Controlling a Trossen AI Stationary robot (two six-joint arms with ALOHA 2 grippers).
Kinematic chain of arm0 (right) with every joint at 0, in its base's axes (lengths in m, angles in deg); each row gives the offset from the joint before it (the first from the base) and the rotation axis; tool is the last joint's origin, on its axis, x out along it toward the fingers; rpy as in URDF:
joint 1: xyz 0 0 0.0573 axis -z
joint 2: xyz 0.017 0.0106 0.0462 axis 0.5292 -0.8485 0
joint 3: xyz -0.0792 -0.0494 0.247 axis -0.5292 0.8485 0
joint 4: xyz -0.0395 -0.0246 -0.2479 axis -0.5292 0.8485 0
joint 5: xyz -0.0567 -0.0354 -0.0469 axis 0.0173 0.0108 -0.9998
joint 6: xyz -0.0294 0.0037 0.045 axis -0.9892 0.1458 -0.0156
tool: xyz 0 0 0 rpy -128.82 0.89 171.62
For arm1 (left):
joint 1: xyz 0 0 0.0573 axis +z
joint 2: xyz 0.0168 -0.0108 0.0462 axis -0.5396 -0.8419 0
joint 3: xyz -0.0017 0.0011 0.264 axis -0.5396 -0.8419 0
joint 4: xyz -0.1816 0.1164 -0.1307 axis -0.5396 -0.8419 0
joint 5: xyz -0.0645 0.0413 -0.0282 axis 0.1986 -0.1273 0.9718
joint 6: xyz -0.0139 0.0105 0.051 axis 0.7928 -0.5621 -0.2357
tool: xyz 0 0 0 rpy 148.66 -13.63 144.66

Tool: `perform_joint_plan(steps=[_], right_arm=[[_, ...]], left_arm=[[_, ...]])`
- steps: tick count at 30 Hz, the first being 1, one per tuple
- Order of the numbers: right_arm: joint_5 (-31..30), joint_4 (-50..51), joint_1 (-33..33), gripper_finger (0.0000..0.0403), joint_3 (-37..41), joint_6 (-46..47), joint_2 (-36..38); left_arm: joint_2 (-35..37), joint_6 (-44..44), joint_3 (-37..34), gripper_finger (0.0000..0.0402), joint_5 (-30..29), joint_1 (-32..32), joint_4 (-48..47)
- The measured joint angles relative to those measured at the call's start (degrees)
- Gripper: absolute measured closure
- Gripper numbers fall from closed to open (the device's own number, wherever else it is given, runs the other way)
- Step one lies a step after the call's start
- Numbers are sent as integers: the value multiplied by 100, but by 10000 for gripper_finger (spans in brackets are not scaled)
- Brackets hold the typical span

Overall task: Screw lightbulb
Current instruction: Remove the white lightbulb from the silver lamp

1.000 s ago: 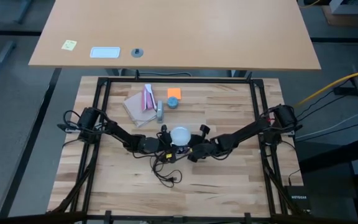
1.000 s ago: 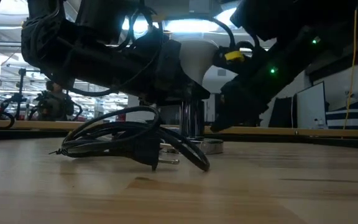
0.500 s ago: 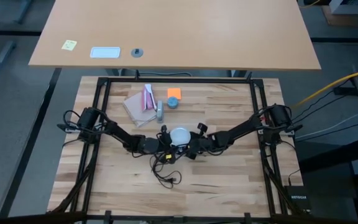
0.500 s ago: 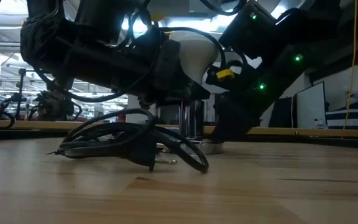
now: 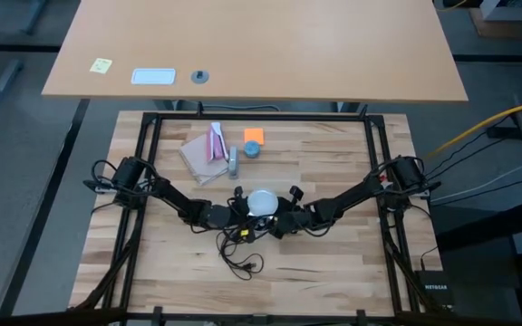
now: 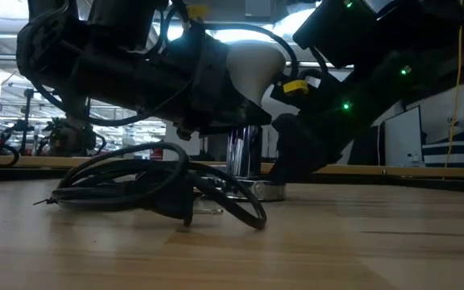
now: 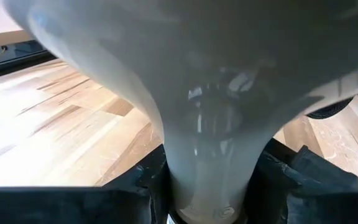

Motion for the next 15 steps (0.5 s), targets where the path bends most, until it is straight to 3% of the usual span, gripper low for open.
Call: perform_joint_plan(steps=[15], right_arm=[[-47, -160, -235, 394, -2, 268, 0]], left_arm=[[2, 18, -4, 260, -150, 0, 0]])
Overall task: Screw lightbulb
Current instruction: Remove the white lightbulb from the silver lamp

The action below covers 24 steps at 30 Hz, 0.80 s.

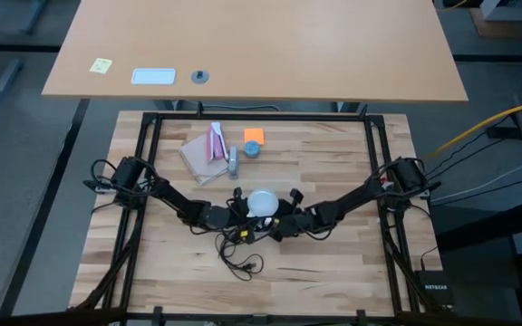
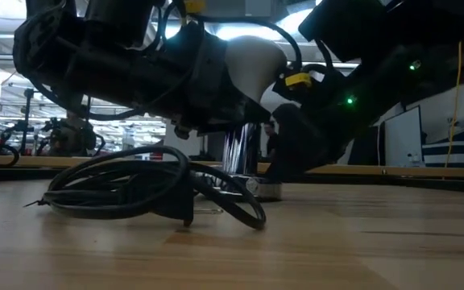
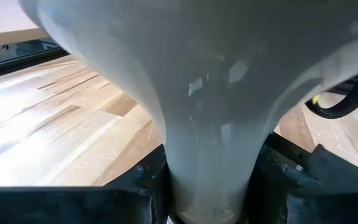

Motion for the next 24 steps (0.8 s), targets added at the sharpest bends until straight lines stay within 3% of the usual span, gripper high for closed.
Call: perform_joint_plan(steps=[8, 16, 21, 24], right_arm=[[540, -343, -372, 394, -74, 124, 28], [-13, -181, -496, 394, -54, 116, 28], [-813, 19, -372, 394, -49, 100, 38], [-845, 164, -162, 394, -42, 99, 50]], left_arm=[[-17, -36, 4, 259, -479, 68, -49], [-15, 12, 4, 258, -434, 122, -38], [-4, 9, -3, 257, -204, 113, -42], [-2, 5, -3, 260, -155, 81, -40]])
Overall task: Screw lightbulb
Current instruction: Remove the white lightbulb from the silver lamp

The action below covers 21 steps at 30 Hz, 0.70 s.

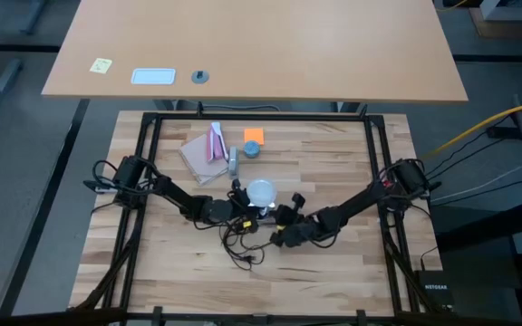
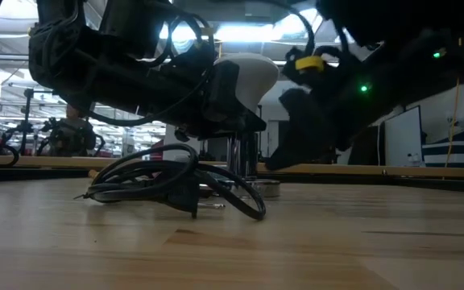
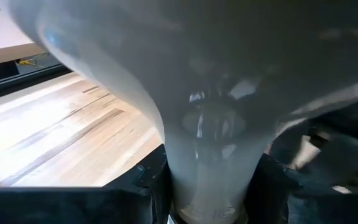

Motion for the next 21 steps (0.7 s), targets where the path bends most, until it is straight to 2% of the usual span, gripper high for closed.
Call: perform_joint_plan(steps=[10, 21], right_arm=[[796, 214, 753, 393, 0, -319, 20], [370, 597, 985, 393, 13, -612, 2]], left_arm=[[0, 15, 0, 257, 79, -11, 7], [0, 17, 2, 256, 125, -20, -4]])
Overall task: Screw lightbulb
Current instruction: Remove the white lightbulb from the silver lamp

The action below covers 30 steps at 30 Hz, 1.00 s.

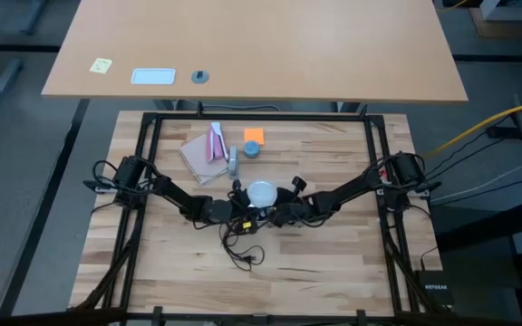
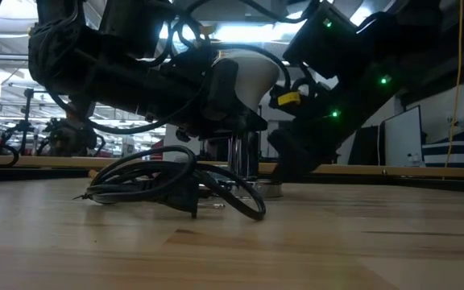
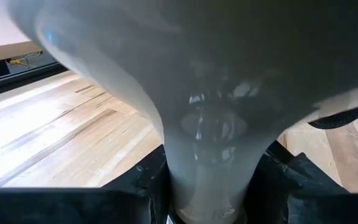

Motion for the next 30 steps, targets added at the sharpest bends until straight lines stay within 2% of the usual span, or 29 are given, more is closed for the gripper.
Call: perform_joint_plan(steps=[3, 7, 14, 20, 30], right_arm=[[105, 77, 66, 393, 0, 0, 0], [565, 73, 155, 393, 0, -7, 0], [869, 25, 36, 393, 0, 7, 0], [677, -123, -354, 393, 20, 162, -27], [568, -369, -626, 393, 22, 680, -121]], left_arm=[[0, 5, 1, 259, 0, 0, 0], [0, 5, 2, 258, 0, 0, 0], [0, 37, 2, 259, 13, 52, 2], [5, 29, 2, 256, 104, 117, 7], [4, -43, -2, 259, 67, 125, 37]])
